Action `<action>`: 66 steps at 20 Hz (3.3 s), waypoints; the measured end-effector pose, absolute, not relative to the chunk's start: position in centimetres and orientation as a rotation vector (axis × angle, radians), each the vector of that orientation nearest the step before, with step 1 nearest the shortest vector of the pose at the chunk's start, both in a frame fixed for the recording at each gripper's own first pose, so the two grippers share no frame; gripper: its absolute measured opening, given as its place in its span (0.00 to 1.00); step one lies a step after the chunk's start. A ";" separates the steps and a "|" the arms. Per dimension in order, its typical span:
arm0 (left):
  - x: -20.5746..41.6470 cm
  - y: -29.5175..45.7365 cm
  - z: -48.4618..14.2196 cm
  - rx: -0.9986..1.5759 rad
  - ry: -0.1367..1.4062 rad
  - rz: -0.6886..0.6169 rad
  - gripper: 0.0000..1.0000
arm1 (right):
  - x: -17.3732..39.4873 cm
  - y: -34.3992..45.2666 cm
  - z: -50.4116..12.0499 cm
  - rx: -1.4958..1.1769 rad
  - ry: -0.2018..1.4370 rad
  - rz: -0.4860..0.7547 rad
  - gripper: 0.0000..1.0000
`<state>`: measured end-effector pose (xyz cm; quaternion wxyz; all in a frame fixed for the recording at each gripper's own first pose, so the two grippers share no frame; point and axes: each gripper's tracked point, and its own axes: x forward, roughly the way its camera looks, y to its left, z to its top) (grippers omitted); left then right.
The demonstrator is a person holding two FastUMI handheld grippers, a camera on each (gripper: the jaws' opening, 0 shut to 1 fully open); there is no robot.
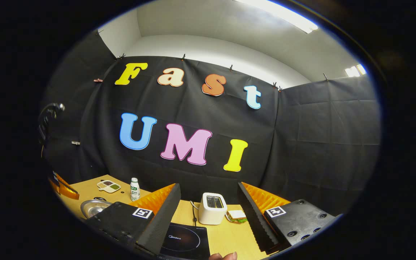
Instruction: First push the handle of the pot to place it horizontally, then grasp the pot with both hands and set it on the induction cooktop.
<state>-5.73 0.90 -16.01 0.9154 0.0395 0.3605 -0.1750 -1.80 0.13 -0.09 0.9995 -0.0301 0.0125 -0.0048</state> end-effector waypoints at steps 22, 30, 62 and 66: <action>-9.4 -1.6 -34.8 0.150 1.424 -0.513 0.05 | -2.2 -4.5 -2.5 -0.092 0.079 -0.127 0.98; -7.2 -3.1 -35.6 0.128 1.374 -0.490 0.05 | -1.5 -4.7 -2.7 -0.104 0.083 -0.141 0.98; 4.2 -7.3 -35.6 -0.056 1.270 -0.383 0.05 | -0.8 -7.6 -4.1 -0.129 0.128 -0.192 0.98; 4.0 -7.4 -35.1 -0.111 1.285 -0.396 0.05 | -1.2 -7.3 -4.3 -0.126 0.138 -0.188 0.98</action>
